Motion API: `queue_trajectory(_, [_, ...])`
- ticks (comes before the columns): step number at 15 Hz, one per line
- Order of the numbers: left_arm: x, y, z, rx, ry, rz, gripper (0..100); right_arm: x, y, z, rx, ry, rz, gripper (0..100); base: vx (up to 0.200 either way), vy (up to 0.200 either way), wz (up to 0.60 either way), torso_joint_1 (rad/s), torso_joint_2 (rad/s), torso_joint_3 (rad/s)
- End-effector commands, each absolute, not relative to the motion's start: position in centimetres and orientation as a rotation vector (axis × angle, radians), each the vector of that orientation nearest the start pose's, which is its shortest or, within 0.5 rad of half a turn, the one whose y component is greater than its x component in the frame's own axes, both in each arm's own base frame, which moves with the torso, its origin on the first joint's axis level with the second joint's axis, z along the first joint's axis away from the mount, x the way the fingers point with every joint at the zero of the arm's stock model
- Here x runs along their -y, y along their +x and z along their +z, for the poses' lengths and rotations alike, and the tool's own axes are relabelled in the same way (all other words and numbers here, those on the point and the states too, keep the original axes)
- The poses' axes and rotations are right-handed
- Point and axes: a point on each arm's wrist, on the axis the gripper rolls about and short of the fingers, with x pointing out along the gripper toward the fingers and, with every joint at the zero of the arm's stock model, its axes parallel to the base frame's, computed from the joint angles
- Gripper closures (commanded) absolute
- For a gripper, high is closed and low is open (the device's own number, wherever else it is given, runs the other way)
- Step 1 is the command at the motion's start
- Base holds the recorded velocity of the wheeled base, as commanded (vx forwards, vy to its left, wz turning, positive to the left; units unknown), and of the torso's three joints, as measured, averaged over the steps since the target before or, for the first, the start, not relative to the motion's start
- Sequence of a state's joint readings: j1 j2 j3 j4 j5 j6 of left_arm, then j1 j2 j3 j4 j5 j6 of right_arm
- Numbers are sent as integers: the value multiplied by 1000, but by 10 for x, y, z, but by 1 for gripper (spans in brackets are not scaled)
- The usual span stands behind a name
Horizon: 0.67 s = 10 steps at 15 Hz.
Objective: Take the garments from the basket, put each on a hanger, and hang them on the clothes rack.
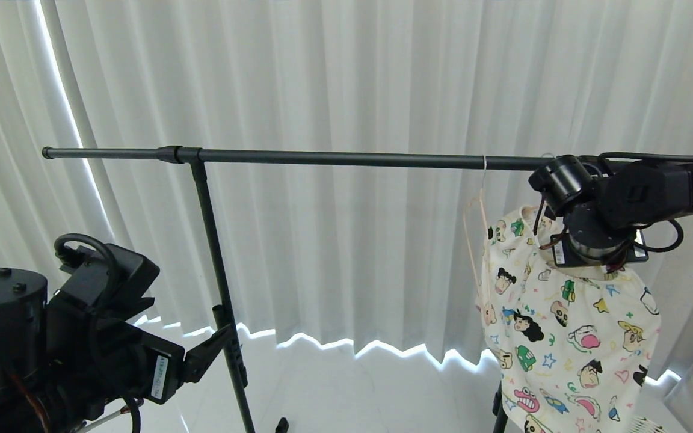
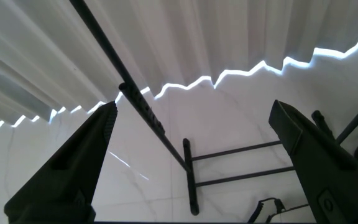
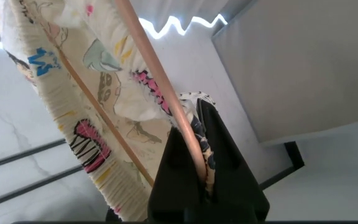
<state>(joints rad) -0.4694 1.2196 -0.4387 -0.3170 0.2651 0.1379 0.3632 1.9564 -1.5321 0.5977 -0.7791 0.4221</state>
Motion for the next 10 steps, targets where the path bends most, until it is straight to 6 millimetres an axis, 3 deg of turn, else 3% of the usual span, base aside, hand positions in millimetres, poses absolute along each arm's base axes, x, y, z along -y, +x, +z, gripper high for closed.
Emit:
queue_trajectory(1, [69,150,167,-419,302,-230,0,-111,336,193,-757,-166,-544,0,0,0,0,0,0,0])
queue_trajectory(4, [69,150,167,-420,299,-228,0,-111,325,208,-728,-139,-523,0,0,0,0,0,0,0])
queue_trajectory(8, [65,150,164,-435,294,-205,0,-103,253,280,-686,-4,-235,0,0,0,0,0,0,0])
queue_trajectory(10, [65,150,162,-442,296,-204,0,-91,229,295,-648,-57,-197,0,0,0,0,0,0,0])
